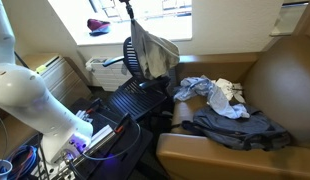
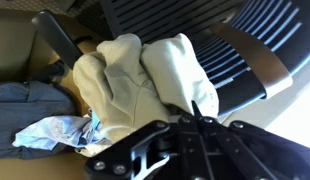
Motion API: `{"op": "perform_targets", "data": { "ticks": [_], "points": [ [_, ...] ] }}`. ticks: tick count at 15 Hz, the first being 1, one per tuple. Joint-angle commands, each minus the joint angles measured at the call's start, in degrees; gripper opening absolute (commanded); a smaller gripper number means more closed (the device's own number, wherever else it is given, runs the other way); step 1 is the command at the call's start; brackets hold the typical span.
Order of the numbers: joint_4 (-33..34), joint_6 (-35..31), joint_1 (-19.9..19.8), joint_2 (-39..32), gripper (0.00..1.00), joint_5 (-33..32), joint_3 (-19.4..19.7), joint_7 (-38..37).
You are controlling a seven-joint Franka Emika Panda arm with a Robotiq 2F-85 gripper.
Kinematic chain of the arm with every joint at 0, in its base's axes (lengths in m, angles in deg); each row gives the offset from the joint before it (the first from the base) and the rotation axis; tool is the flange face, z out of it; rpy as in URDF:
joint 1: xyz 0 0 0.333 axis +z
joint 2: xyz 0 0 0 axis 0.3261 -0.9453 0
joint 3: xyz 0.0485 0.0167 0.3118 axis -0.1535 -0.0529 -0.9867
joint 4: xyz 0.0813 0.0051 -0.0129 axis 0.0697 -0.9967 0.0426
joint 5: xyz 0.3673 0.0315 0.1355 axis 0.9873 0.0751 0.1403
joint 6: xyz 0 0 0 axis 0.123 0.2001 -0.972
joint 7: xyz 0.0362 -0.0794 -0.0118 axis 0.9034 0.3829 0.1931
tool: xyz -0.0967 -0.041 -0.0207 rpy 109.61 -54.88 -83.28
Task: Put the grey cloth on the backrest of the black chair
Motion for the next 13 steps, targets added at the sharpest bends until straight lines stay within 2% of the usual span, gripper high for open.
{"op": "perform_targets", "data": {
  "ticks": [1, 2, 3, 4, 7, 13],
  "points": [
    [-1.52, -10.47, 0.60, 0.88, 0.00, 0.30, 0.75, -5.39],
    [0.12, -5.31, 0.20, -0.01, 0.26, 0.58, 0.22, -3.09],
    [0.13, -6.19, 0.26, -0.04, 0.02, 0.53, 0.26, -3.49],
    [0.12, -6.06, 0.29, -0.07, 0.06, 0.53, 0.25, -3.49],
    [0.12, -6.04, 0.31, -0.07, 0.26, 0.52, 0.25, -3.49],
    [0.12, -6.04, 0.31, -0.07, 0.26, 0.52, 0.25, -3.48]
  ]
}}
